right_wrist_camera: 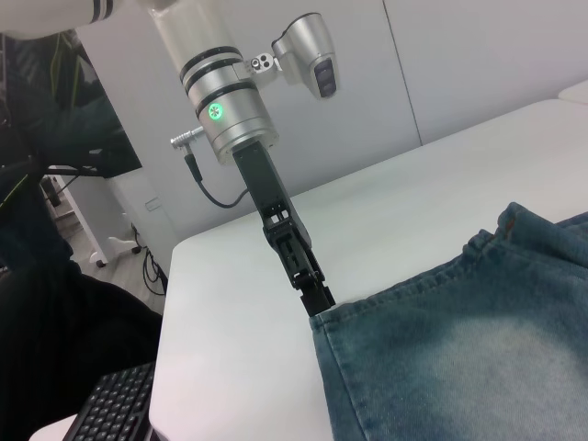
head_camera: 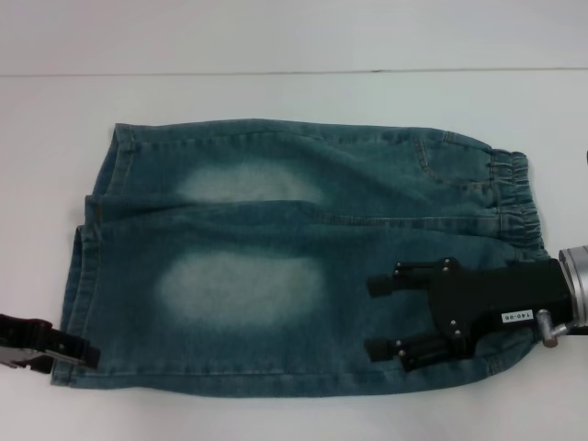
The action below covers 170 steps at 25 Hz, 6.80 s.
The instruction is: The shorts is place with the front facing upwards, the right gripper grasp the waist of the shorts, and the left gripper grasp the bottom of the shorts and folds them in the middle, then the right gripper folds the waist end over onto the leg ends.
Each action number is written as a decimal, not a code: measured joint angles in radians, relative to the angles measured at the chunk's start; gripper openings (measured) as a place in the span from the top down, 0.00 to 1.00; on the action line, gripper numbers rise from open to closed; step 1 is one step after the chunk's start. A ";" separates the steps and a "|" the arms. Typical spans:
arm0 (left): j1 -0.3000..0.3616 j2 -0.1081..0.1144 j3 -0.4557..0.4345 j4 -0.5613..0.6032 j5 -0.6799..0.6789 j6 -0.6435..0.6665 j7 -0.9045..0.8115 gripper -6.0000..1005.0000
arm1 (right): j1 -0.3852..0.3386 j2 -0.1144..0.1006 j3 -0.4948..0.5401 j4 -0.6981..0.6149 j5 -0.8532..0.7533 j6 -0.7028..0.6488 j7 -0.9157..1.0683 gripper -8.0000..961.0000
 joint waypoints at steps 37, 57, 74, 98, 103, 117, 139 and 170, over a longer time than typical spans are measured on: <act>-0.009 -0.007 0.010 -0.027 -0.008 -0.023 -0.001 0.21 | -0.001 -0.001 0.004 0.000 0.006 0.019 -0.002 0.02; -0.017 -0.017 0.036 -0.016 -0.009 0.008 0.055 0.38 | -0.009 -0.002 0.004 0.000 0.014 0.020 -0.007 0.02; -0.033 -0.014 0.037 -0.022 -0.009 0.004 0.059 0.92 | -0.007 -0.016 0.049 -0.031 0.040 0.008 0.050 0.02; -0.104 0.005 0.033 -0.026 -0.066 -0.080 0.084 0.97 | 0.096 -0.083 -0.103 -0.615 -0.544 -0.222 0.582 0.02; -0.111 0.005 0.034 -0.026 -0.089 -0.082 0.084 0.97 | 0.110 -0.070 -0.139 -0.602 -0.662 -0.224 0.595 0.02; -0.112 -0.001 0.036 -0.025 -0.091 -0.087 0.090 0.97 | 0.097 -0.027 -0.259 -0.483 -0.679 -0.074 0.648 0.02; -0.112 -0.001 0.036 -0.081 -0.092 -0.124 0.117 0.97 | 0.098 -0.010 -0.207 -0.492 -0.636 -0.048 0.617 0.39; -0.105 0.041 -0.082 -0.081 -0.225 -0.144 0.127 0.97 | -0.042 -0.101 0.099 -0.349 -0.273 -0.018 0.520 0.97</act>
